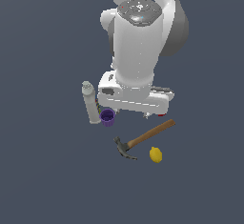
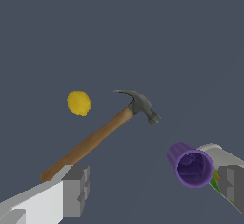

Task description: Pick up a designated object from a clutter of objects.

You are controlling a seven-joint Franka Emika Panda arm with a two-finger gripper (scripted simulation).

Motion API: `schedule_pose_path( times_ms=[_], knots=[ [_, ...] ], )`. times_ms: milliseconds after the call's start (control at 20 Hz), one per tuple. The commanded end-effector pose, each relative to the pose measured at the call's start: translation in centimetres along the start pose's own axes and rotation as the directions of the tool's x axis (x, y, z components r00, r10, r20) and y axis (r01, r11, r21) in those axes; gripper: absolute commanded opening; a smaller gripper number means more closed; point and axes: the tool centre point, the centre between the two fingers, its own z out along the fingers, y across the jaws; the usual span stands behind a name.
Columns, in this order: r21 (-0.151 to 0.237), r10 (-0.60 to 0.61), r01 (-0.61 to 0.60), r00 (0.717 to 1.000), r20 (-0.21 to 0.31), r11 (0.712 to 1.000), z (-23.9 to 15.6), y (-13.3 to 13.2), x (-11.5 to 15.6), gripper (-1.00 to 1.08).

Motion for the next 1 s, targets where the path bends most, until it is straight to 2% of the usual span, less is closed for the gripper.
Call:
schedule_pose_path(
  times_ms=[0,450,950],
  knots=[
    [0.000,0.047,-0.047,0.999,0.002,0.999,1.9,-1.5,1.0,1.00],
    [-0.006,0.214,-0.214,0.977,0.004,0.977,9.5,-7.1,3.7,1.00],
    [-0.016,0.340,-0.340,0.940,0.000,0.940,16.3,-11.5,4.5,1.00]
  ],
)
